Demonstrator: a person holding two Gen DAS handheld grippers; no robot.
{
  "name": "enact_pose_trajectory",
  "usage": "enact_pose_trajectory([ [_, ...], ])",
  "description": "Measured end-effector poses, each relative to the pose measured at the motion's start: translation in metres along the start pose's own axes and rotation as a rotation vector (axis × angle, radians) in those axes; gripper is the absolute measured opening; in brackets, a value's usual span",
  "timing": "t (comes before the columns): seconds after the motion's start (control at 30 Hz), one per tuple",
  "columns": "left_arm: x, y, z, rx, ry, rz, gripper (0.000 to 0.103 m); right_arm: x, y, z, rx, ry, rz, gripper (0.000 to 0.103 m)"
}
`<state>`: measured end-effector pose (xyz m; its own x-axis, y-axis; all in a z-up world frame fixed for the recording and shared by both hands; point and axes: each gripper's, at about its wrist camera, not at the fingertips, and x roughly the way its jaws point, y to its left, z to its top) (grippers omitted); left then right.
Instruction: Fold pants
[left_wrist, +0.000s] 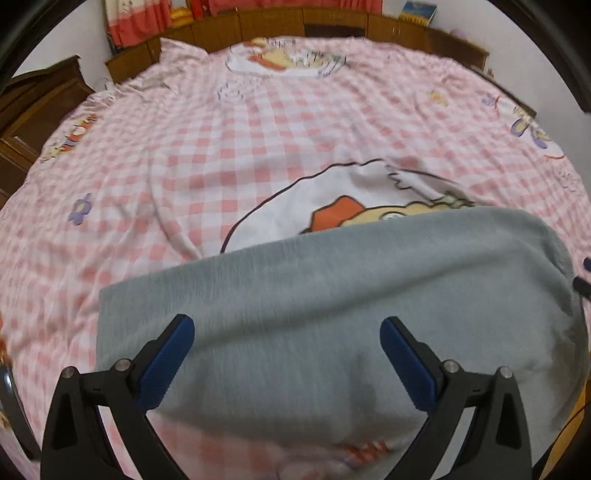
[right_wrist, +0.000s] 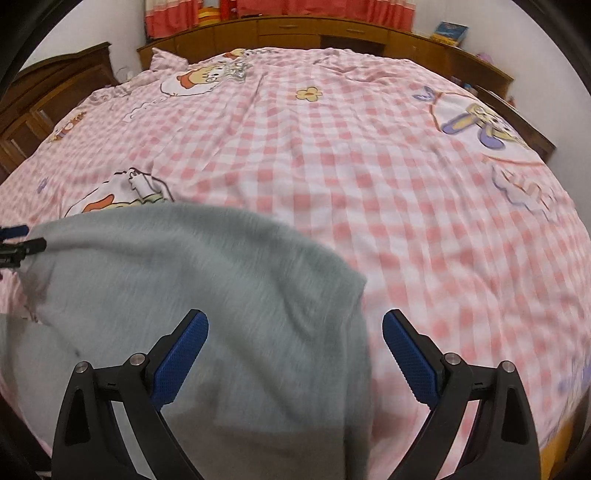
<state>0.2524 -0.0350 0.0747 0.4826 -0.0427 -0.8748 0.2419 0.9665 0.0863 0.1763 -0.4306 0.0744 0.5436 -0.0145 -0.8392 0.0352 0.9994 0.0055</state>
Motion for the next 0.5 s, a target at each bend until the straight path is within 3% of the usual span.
enact_pose_trajectory([
  [0.23,0.036,0.024,0.030,0.049,0.046,0.047,0.102,0.043,-0.012,0.029,-0.078,0.071,-0.031,0.094],
  [0.37,0.065,0.037,0.037,0.108,0.098,0.089,0.102,0.065,-0.017,0.032,-0.081,0.111,0.020,0.094],
  [0.4,0.071,0.042,0.038,0.107,0.111,0.066,0.102,0.070,-0.017,0.031,-0.077,0.123,0.043,0.094],
  [0.5,0.093,0.061,0.035,0.038,0.185,-0.102,0.103,0.090,-0.017,0.025,-0.059,0.167,0.069,0.094],
])
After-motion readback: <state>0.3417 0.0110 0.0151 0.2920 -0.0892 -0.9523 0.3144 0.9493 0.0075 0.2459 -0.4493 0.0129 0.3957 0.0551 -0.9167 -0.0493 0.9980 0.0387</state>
